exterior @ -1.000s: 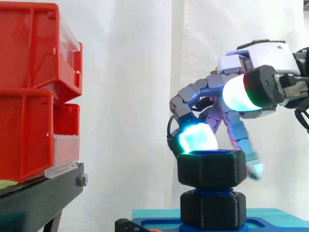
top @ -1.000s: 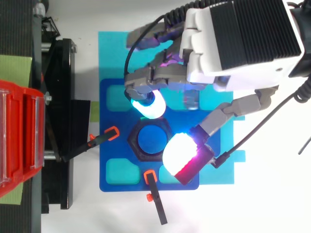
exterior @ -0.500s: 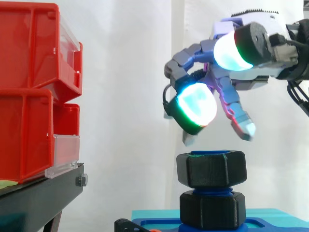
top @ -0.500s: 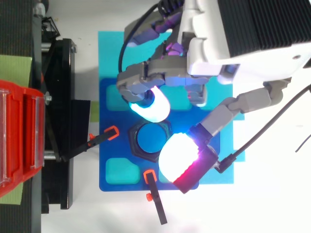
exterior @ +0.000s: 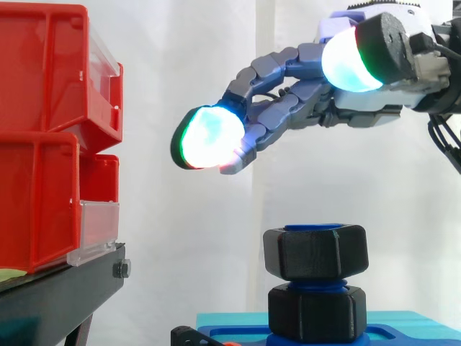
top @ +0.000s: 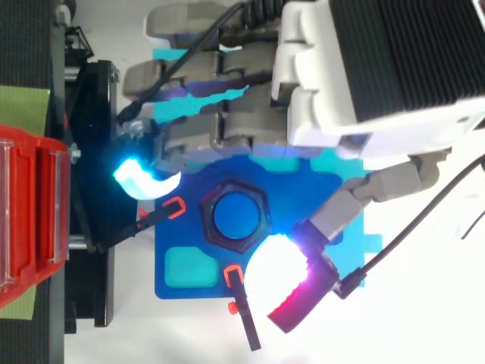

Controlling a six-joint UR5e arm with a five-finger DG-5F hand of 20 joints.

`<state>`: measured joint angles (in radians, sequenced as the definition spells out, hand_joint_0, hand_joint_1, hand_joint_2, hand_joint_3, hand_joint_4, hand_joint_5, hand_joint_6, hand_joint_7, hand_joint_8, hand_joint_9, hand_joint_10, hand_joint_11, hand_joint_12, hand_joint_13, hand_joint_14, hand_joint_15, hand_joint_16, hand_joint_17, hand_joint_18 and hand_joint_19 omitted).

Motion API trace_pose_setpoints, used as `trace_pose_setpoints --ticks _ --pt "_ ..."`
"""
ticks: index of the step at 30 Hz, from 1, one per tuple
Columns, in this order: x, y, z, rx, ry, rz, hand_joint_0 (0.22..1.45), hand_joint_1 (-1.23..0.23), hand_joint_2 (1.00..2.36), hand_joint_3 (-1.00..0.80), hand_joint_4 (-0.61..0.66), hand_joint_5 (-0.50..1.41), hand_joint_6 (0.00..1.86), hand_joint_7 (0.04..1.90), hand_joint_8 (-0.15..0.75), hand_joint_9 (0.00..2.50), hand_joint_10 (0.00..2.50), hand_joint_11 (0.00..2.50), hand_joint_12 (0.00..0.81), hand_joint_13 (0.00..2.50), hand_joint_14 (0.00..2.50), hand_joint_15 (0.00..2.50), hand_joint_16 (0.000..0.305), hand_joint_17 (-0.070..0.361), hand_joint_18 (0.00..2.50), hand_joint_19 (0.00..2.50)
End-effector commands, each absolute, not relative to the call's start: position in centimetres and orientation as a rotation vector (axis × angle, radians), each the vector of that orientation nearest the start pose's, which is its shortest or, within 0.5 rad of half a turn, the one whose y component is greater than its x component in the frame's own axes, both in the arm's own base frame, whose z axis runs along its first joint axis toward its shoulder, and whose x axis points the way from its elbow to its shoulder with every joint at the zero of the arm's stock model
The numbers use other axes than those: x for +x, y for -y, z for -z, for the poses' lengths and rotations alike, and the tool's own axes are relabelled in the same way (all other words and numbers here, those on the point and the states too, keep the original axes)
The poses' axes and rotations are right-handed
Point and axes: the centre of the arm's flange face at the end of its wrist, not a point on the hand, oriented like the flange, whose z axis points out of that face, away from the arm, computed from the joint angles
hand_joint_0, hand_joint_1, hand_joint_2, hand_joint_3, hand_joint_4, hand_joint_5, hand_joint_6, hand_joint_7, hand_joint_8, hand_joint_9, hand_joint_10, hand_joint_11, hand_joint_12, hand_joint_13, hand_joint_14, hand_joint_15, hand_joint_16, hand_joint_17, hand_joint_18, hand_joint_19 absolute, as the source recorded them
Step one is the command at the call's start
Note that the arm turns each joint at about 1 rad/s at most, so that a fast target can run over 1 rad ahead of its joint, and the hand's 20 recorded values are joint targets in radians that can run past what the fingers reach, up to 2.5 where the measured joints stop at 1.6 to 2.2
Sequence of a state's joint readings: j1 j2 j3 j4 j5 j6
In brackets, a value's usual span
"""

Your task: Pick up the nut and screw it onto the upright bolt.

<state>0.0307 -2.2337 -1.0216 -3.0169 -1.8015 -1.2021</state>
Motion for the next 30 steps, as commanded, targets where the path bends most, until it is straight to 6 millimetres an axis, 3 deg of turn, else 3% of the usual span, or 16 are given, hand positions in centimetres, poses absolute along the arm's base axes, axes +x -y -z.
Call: trace_pose_setpoints --ticks 1,11,25,30 --pt "75.3 8.0 -34.1 0.075 -1.565 -0.500 0.43 -0.24 1.00 -0.50 0.10 -0.21 0.50 0.51 0.161 0.29 0.00 0.00 0.286 0.00 0.00 0.00 0.041 0.091 0.00 0.00" --pt "75.2 7.0 -33.3 0.068 -1.575 -0.508 0.43 -0.18 1.00 -0.50 0.07 -0.24 0.50 0.51 0.137 0.08 0.00 0.00 0.302 0.00 0.00 0.00 0.045 0.102 0.00 0.00" --pt "75.0 6.7 -33.0 0.082 -1.605 -0.501 0.43 -0.19 1.00 -0.50 0.12 -0.21 0.50 0.55 0.154 0.15 0.00 0.00 0.299 0.00 0.00 0.00 0.044 0.100 0.00 0.00" --pt "74.6 6.7 -31.8 0.086 -1.617 -0.504 0.43 -0.20 1.00 -0.50 0.14 -0.20 0.50 0.58 0.164 0.20 0.00 0.00 0.300 0.00 0.00 0.00 0.043 0.098 0.00 0.00"
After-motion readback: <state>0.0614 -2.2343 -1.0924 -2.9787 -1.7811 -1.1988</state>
